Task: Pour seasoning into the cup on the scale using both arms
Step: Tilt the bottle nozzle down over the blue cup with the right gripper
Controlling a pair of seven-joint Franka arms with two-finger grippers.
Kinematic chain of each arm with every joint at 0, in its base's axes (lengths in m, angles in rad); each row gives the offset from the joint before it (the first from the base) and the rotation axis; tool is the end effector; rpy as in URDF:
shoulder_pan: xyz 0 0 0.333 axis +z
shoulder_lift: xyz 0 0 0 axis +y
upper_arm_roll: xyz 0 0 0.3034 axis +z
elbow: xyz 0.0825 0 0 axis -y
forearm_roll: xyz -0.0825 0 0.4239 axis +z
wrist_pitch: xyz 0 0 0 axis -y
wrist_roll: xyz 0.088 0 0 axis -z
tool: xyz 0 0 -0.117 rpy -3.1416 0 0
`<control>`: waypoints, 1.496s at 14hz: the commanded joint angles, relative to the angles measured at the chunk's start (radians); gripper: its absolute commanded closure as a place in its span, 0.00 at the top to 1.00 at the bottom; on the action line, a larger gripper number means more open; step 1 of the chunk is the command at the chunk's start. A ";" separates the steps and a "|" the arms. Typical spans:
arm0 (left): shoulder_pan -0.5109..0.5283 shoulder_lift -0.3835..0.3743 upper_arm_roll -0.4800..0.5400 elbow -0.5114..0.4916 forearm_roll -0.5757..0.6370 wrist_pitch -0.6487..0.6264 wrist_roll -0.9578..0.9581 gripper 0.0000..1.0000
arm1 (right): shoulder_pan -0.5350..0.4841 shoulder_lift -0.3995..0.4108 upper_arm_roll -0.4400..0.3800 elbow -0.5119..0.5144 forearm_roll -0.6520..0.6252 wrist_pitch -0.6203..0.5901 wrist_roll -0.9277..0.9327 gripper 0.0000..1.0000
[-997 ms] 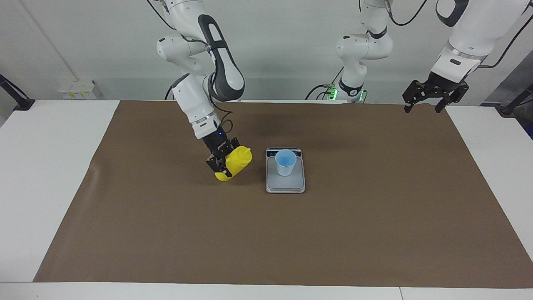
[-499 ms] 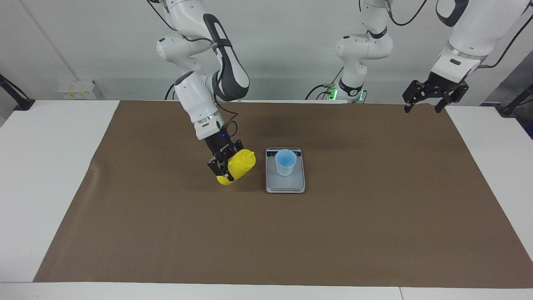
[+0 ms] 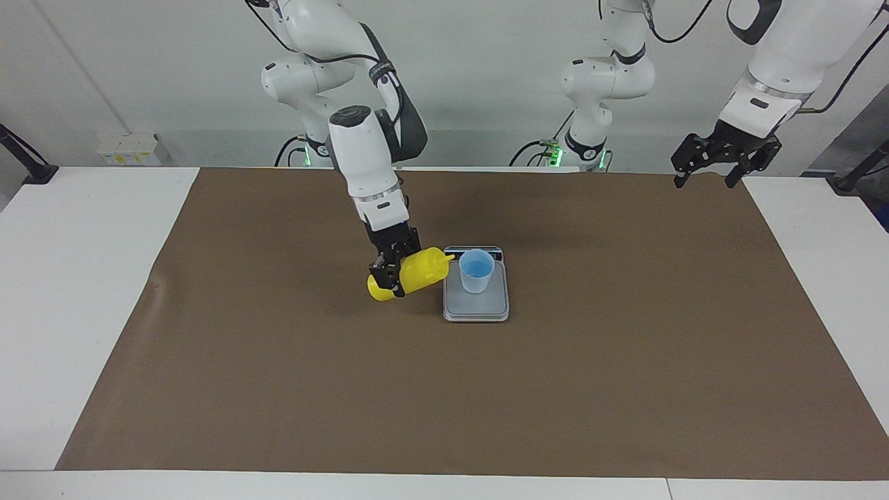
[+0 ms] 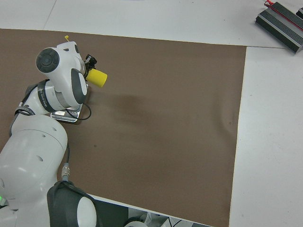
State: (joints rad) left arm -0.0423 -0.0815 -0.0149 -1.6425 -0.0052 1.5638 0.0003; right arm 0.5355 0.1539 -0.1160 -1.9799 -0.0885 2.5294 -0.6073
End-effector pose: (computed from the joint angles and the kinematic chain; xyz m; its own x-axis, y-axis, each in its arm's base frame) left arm 0.5679 -0.0334 0.6120 0.9983 -0.0575 0.0028 -0.0575 -0.9983 0.0040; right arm 0.5989 0.2696 0.3903 0.4071 0.8753 0.2611 0.8301 -0.4738 0.2941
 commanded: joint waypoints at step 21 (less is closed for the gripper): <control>0.013 -0.017 -0.007 -0.011 0.011 -0.014 0.010 1.00 | 0.245 0.142 0.012 0.101 -1.019 -0.399 0.225 0.00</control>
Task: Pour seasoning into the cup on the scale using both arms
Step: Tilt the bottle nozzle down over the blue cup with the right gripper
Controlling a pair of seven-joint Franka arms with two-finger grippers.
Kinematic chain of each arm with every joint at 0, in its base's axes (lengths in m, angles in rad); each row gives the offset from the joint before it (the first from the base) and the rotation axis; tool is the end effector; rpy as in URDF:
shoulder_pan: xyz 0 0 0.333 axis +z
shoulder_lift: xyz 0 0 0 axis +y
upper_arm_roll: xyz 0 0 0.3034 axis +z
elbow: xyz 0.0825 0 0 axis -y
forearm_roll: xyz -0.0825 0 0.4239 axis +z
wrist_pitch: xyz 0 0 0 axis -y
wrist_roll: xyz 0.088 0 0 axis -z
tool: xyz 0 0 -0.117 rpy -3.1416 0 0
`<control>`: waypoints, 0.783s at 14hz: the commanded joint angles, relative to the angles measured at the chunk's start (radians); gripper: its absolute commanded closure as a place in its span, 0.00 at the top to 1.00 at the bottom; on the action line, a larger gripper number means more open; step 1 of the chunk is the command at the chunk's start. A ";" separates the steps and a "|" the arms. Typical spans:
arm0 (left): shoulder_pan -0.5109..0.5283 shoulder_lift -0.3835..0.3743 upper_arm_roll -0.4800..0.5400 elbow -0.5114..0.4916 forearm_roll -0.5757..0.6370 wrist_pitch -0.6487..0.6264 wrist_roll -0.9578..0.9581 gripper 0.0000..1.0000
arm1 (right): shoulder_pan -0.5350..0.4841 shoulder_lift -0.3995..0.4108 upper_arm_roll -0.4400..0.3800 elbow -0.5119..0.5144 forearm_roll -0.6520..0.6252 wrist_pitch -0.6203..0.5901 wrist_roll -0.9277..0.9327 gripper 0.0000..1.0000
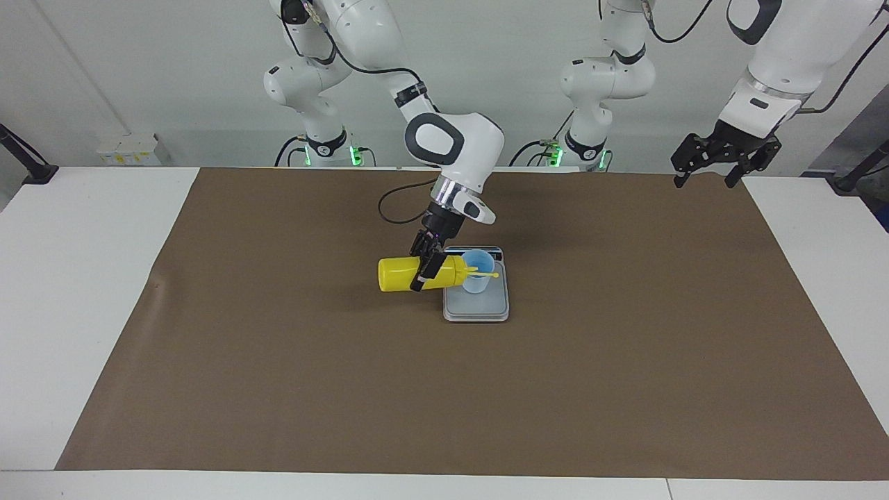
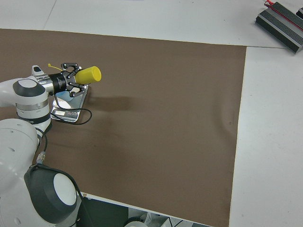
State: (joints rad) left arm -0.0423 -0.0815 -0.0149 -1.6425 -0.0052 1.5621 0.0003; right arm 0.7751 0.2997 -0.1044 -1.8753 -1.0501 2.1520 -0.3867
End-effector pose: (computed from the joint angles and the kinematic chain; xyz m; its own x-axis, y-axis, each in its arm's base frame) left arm 0.5677 -0.0334 0.6119 0.9983 -0.0575 0.0011 -0.0575 -0.9983 0.0040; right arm 0.5448 0.3812 0.3294 0.0817 0.8509 -0.5190 0.7684 0.2779 0.5764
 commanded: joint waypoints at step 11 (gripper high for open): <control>0.013 -0.017 -0.007 -0.011 0.011 -0.013 0.010 1.00 | 0.052 -0.024 0.000 -0.028 -0.145 -0.060 -0.230 0.00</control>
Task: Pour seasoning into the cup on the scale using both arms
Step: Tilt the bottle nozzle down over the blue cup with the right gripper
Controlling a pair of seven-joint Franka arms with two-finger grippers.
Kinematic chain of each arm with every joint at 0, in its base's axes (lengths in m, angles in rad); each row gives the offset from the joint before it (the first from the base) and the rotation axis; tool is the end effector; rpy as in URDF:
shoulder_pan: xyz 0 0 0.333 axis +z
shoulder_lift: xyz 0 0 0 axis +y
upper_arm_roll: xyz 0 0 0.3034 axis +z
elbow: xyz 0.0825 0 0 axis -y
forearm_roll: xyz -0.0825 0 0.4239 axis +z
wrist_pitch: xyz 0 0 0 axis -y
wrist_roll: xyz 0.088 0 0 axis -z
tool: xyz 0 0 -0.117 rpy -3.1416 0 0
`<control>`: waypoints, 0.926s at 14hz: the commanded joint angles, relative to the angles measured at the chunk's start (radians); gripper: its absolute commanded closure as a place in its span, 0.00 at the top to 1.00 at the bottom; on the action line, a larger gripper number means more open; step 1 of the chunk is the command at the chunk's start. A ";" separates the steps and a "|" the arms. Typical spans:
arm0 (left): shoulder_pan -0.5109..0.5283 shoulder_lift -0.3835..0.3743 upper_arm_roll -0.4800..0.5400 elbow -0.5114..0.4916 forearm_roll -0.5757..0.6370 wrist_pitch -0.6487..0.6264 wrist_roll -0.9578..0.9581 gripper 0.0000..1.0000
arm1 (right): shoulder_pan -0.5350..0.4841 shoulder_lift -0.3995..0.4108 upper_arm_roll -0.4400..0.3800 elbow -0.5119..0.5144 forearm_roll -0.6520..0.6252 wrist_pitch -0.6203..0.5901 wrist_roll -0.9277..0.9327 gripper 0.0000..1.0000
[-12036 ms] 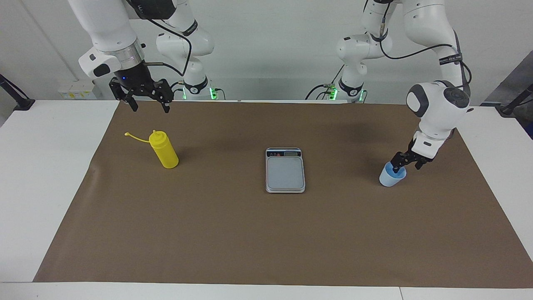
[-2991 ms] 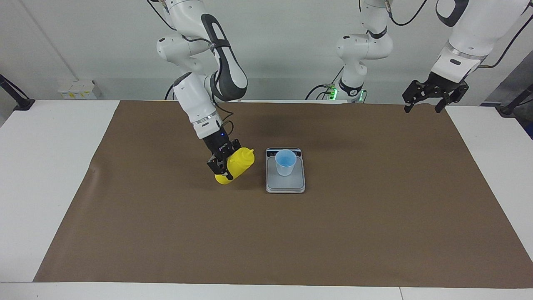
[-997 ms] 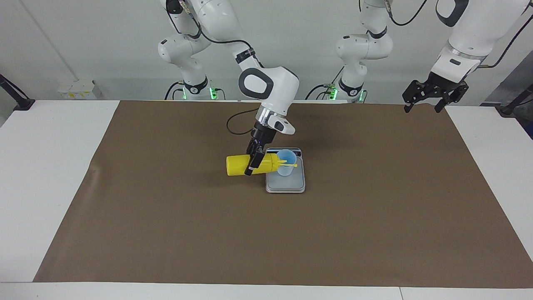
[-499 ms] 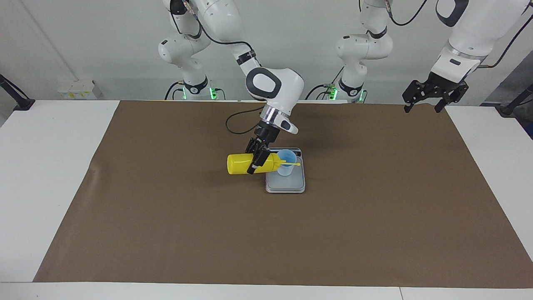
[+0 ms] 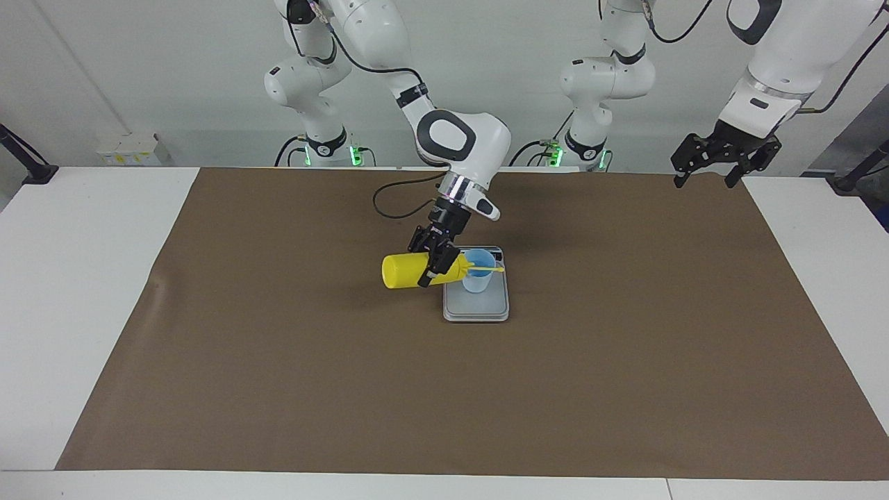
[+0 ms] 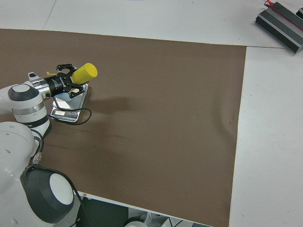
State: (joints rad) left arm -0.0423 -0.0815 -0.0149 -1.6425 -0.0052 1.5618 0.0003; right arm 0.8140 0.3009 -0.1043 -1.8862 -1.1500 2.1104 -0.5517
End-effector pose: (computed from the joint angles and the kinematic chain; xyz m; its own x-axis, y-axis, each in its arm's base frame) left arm 0.5677 -0.0334 0.6118 0.9983 -0.0575 0.0008 -0.0575 -0.9983 0.0040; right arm 0.5317 0.3941 0.3264 -0.0679 0.7255 -0.6848 0.7216 0.5097 0.4685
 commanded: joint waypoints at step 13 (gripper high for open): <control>0.013 -0.017 -0.007 -0.011 0.011 -0.013 0.010 1.00 | -0.013 -0.087 0.002 -0.017 -0.045 -0.009 -0.082 0.00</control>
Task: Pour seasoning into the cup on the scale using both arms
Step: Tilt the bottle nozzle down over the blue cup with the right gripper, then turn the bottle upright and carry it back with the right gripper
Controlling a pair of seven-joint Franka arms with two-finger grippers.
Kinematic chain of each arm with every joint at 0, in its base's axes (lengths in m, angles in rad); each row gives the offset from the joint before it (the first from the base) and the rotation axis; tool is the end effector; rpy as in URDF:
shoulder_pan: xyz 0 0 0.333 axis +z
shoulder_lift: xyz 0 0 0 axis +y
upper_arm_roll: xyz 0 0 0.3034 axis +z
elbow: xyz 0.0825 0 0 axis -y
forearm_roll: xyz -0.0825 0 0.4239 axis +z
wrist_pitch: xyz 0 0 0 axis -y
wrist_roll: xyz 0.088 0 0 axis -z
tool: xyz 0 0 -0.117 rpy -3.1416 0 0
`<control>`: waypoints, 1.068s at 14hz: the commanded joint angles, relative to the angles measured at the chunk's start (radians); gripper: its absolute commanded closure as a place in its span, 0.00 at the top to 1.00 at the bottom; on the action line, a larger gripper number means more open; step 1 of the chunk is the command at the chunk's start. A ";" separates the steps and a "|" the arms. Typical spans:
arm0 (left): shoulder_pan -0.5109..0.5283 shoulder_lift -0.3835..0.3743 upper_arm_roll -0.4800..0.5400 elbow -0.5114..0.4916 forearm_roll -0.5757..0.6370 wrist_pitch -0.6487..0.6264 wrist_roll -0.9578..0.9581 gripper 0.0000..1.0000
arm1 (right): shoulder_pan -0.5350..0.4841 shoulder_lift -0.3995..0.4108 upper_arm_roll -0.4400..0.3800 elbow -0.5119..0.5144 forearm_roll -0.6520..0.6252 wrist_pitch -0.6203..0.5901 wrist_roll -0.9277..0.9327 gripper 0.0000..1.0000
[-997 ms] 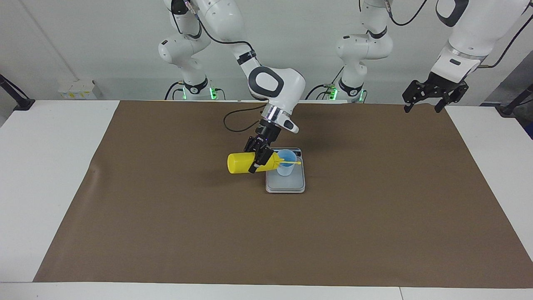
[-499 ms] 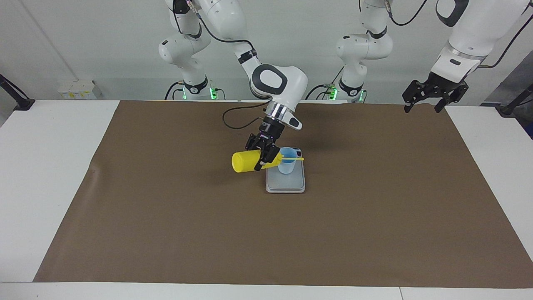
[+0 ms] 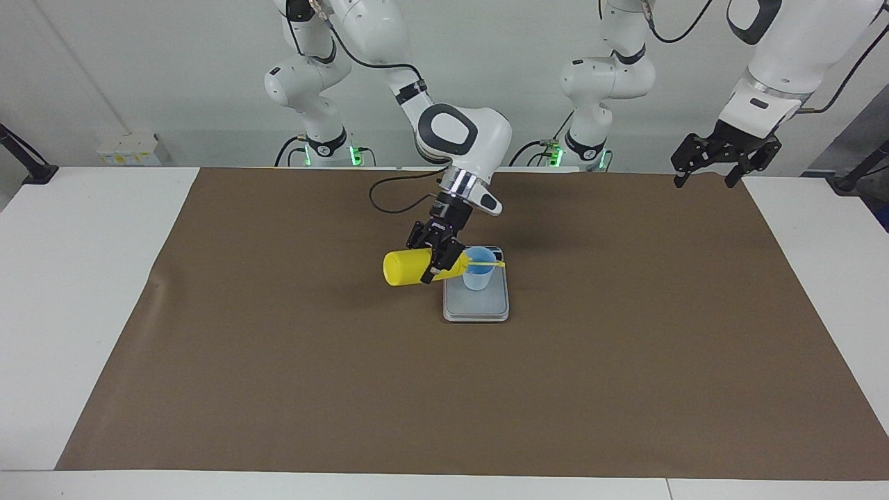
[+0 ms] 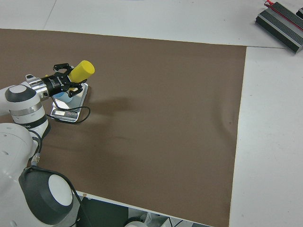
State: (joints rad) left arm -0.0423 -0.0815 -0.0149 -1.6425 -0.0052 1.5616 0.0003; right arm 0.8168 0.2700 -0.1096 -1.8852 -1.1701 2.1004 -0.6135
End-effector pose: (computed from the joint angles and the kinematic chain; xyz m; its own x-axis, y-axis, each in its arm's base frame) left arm 0.5677 -0.0334 0.6118 0.9983 -0.0575 0.0006 -0.0575 -0.9983 0.0040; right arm 0.5337 0.3916 0.3480 -0.0889 0.6947 -0.7138 0.7003 0.5532 0.4511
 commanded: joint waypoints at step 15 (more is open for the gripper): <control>0.013 -0.017 -0.007 -0.011 0.011 -0.012 0.010 1.00 | -0.286 -0.164 0.005 -0.018 0.596 0.136 -0.034 0.00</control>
State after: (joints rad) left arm -0.0423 -0.0815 -0.0148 -1.6425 -0.0052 1.5614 0.0002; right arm 0.5751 0.1509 -0.1149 -1.8851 -0.6695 2.2188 -0.6315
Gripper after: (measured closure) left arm 0.000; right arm 0.423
